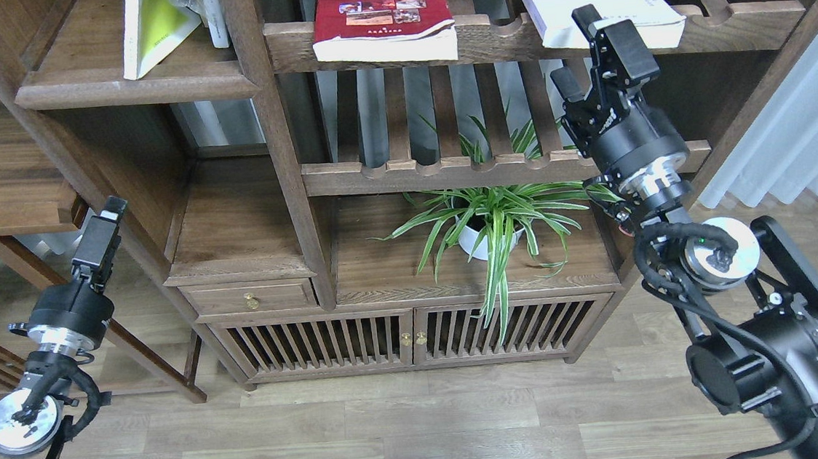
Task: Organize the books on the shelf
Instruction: 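Reach the right gripper up to the white book on the top shelf, then grasp the white book with the right gripper and pull it down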
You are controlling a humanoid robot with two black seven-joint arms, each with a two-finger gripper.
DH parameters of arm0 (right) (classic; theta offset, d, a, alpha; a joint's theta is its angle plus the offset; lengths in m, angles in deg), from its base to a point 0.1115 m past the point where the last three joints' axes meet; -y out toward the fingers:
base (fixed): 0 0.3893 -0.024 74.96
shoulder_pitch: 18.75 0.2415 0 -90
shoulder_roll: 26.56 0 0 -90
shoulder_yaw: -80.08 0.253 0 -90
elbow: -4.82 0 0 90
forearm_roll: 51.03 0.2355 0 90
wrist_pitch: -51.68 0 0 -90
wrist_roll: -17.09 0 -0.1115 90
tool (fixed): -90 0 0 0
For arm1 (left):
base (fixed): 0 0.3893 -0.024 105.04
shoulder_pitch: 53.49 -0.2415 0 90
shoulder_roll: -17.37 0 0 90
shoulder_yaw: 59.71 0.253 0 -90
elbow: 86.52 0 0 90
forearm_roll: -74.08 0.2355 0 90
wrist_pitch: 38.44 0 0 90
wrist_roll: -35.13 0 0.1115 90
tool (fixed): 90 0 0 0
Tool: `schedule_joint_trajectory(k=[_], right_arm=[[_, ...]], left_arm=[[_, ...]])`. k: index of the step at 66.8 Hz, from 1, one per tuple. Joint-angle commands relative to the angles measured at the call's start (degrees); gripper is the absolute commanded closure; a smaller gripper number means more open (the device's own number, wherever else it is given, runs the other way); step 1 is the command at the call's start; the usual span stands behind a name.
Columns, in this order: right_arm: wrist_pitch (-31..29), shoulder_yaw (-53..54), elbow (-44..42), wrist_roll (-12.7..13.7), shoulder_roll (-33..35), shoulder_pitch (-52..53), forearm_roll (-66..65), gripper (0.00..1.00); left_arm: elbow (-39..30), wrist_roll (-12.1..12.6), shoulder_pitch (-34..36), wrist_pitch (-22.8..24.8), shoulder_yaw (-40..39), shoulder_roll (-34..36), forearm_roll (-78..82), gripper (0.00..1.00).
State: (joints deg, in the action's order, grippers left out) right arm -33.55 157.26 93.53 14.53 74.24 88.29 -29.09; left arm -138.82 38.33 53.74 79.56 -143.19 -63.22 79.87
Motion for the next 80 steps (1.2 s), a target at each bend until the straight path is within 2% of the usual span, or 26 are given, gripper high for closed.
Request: schedule_joint_trajectory(k=[1, 5, 7, 8, 9, 21, 25, 37, 49, 53, 69, 80], right_arm=[[0.15, 0.26, -1.7, -0.95, 0.01, 0.89, -0.32, 0.04], [0.15, 1.05, -2.14, -0.95, 0.01, 0.98, -0.32, 0.06], [0.15, 1.49, -2.32, -0.95, 0.01, 1.07, -0.32, 0.08], [0.06, 2.27, -2.75, -0.95, -0.08, 1.15, -0.24, 0.14], [0.06, 2.45, -2.84, -0.95, -0.08, 1.15, -0.23, 0.15], [0.15, 2.81, -3.72, -0.95, -0.08, 2.03, -0.23, 0.23], [0.15, 2.72, -3.81, -0.95, -0.17, 2.12, -0.23, 0.29], [0.06, 2.63, -3.9, -1.04, -0.17, 1.68, -0.23, 0.57], [-0.11, 2.19, -3.9, -1.04, -0.08, 1.68, -0.32, 0.8], [-0.64, 1.93, -3.99, -1.04, 0.09, 1.51, -0.41, 0.96], [-1.61, 2.98, -3.73, -1.13, 1.15, 0.98, -0.94, 0.96], [-7.76, 7.2, -3.2, -1.57, 1.41, -5.17, -0.94, 0.96]], left_arm=[[0.0, -0.03, -0.01, 0.0, -0.11, 0.0, 0.0, 0.0], [0.0, -0.12, -0.01, 0.0, -0.11, 0.0, 0.0, 0.0], [0.0, -0.12, -0.01, 0.0, -0.11, 0.0, 0.0, 0.0], [0.0, -0.12, -0.01, 0.0, -0.11, 0.0, 0.0, 0.0], [0.0, -0.12, -0.01, 0.0, -0.11, 0.0, 0.0, 0.0], [0.0, -0.12, -0.01, 0.0, -0.11, 0.0, 0.0, 0.0], [0.0, -0.12, -0.01, 0.0, -0.11, 0.0, 0.0, 0.0], [0.0, -0.12, -0.01, 0.0, -0.11, 0.0, 0.0, 0.0], [0.0, -0.21, -0.01, 0.0, -0.11, 0.0, 0.0, 0.0], [0.0, -0.21, -0.01, 0.0, -0.29, 0.0, 0.0, 0.0], [0.09, -0.29, -0.01, 0.0, -0.99, 0.0, 0.0, 0.0], [0.17, -0.29, -0.1, 0.0, -1.08, 0.0, -0.08, 0.0]])
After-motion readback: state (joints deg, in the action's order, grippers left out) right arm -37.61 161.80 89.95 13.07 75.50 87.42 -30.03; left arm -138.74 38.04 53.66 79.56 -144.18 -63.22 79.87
